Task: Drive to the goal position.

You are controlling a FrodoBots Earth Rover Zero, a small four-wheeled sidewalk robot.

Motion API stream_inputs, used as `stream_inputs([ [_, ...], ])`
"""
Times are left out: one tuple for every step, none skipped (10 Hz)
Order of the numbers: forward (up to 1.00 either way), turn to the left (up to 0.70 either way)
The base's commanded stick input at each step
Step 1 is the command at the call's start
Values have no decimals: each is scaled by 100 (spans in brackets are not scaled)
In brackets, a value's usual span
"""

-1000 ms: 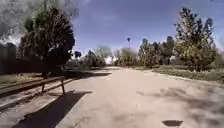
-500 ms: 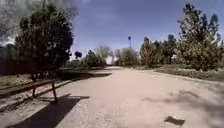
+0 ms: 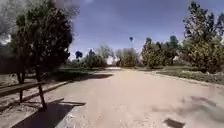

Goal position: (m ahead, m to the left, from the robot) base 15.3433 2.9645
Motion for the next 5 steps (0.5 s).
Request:
stream_inputs([
  [70, 0],
  [70, 0],
  [70, 0],
  [70, 0],
  [70, 0],
])
